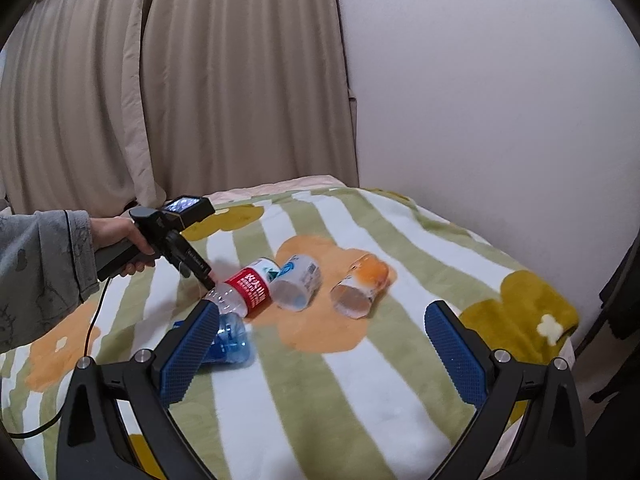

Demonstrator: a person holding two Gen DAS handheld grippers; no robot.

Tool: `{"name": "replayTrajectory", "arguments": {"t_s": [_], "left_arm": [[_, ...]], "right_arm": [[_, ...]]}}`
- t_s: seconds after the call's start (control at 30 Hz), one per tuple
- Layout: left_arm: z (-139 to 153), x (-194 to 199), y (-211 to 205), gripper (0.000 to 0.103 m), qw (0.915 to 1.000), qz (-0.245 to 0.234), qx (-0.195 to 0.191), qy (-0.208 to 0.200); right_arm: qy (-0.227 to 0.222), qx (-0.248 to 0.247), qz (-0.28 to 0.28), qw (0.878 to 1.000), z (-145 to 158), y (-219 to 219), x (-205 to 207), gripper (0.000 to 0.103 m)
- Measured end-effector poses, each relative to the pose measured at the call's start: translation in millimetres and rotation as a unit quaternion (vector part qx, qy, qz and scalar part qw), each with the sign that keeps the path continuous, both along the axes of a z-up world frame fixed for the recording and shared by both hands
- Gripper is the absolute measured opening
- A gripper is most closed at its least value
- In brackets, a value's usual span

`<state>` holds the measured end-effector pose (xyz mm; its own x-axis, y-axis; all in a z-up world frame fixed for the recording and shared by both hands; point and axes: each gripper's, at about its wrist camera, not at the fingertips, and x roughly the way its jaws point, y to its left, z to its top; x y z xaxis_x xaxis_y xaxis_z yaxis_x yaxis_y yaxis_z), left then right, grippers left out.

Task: Flip cup upside down
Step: 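Lift and turn the cup with the left gripper, set it down, open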

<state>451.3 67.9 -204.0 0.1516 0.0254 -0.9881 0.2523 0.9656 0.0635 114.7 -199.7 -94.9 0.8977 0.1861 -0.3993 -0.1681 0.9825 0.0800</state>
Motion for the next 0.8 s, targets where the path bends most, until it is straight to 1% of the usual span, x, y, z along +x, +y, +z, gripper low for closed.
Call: {"name": "replayTrajectory", "arguments": {"t_s": [0.13,0.27,0.33,0.43,0.5,0.6,0.67,0.73,0.8], "left_arm": [[27,-21,8,0.067,0.9998,-0.004,0.001,-0.019],[62,-65,8,0.067,0.9991,-0.019,0.004,-0.038],[82,-87,0,0.067,0.9990,-0.030,0.009,-0.032],[93,-142,-15,0.067,0.9988,-0.045,0.007,-0.016],[89,-173,-33,0.067,0.9986,-0.052,-0.009,-0.005],[78,-213,-56,0.067,0.9974,-0.041,-0.059,0.002],[62,-228,-70,0.067,0.9957,-0.019,-0.090,0.007],[44,-231,-80,0.067,0.9931,0.003,-0.117,0.010],[25,-231,-89,0.067,0.9890,0.031,-0.143,0.024]], "right_arm": [[-0.006,0.000,0.001,1.000,2,1,-3,0.103],[-0.016,0.011,0.004,1.000,8,1,-10,0.103],[-0.022,0.015,0.009,1.000,12,2,-16,0.103],[-0.030,0.022,0.018,0.999,18,5,-24,0.103],[-0.031,0.031,0.024,0.999,20,6,-28,0.103],[-0.031,0.043,0.032,0.998,22,7,-36,0.103],[-0.033,0.043,0.035,0.998,24,7,-42,0.103],[-0.034,0.042,0.037,0.998,25,6,-47,0.103],[-0.034,0.040,0.038,0.998,26,3,-52,0.103]]}}
